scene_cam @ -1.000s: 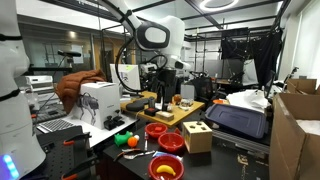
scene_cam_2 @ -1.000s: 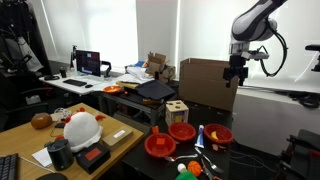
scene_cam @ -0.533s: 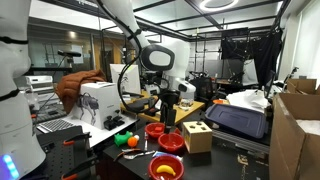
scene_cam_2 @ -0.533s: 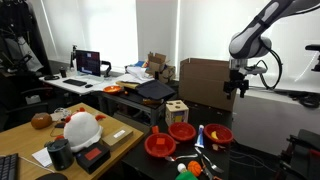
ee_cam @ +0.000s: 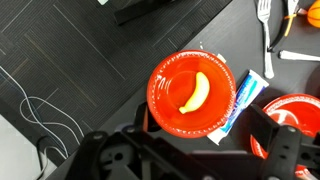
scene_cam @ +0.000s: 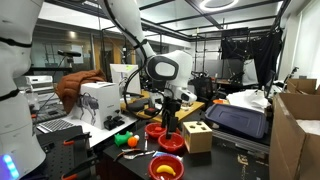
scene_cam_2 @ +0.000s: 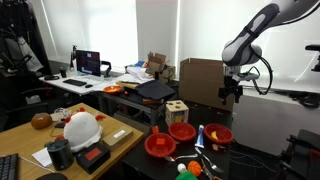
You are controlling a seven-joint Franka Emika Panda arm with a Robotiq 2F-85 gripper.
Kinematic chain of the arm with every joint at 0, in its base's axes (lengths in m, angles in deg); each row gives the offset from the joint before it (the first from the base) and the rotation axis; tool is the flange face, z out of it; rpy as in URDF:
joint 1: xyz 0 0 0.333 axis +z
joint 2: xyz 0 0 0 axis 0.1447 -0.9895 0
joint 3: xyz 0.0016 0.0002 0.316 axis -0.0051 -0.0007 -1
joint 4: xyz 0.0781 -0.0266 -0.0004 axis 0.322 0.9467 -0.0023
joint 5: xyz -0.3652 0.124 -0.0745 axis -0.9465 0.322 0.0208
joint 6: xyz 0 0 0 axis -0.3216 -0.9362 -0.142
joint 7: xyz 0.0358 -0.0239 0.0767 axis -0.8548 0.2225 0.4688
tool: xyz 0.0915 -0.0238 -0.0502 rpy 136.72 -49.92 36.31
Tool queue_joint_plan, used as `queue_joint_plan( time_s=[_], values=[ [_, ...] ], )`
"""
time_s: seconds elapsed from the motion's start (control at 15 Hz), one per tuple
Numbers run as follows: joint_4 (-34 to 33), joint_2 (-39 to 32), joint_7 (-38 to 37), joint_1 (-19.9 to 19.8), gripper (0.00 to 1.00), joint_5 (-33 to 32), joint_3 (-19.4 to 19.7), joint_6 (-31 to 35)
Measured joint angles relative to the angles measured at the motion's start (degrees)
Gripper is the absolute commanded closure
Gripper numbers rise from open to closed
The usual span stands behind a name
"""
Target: Remove the banana from the red bowl
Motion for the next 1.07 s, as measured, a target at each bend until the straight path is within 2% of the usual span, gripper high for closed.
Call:
queue_joint_plan(
  time_s=[1.07],
  values=[
    [-14.0, -21.9, 0.0, -3.8, 0.00, 6.0, -2.1, -0.4]
  ],
)
